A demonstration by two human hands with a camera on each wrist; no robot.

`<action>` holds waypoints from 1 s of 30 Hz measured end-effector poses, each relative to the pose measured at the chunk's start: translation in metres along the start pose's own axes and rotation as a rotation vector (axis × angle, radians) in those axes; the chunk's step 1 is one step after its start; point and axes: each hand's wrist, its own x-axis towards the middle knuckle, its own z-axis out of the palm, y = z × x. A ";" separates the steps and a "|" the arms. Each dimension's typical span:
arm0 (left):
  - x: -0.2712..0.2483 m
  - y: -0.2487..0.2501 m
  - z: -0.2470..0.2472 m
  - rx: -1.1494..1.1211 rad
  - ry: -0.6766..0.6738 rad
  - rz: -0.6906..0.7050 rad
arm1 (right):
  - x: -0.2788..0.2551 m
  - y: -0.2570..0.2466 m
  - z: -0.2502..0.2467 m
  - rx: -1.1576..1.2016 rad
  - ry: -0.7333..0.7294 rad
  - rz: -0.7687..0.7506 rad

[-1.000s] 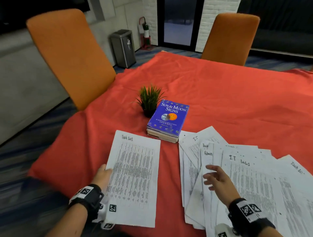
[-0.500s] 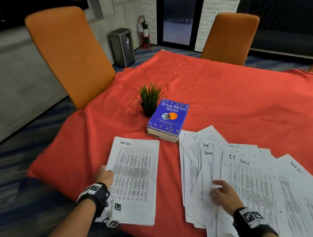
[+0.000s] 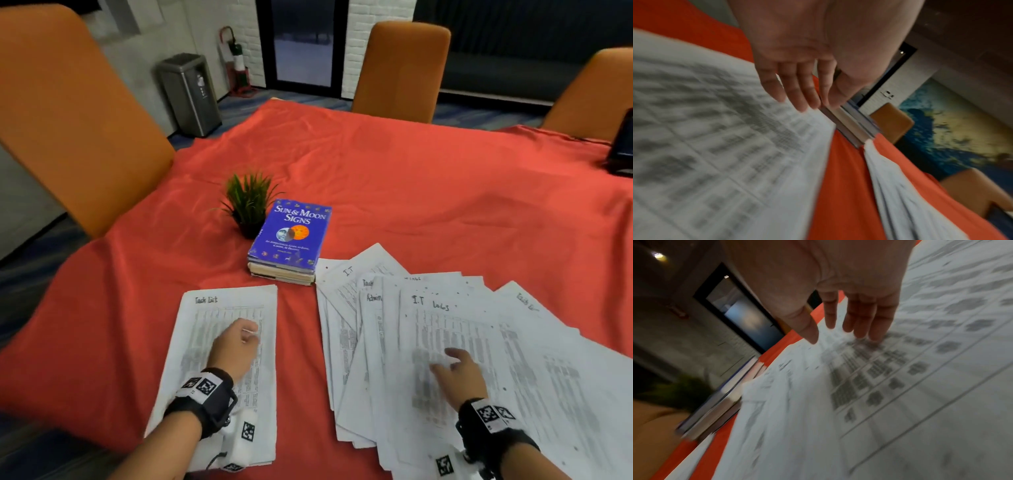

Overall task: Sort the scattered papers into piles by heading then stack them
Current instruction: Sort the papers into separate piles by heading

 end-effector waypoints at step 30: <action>-0.062 0.110 0.175 -0.110 -0.668 -0.085 | 0.025 0.065 -0.062 0.554 0.292 0.137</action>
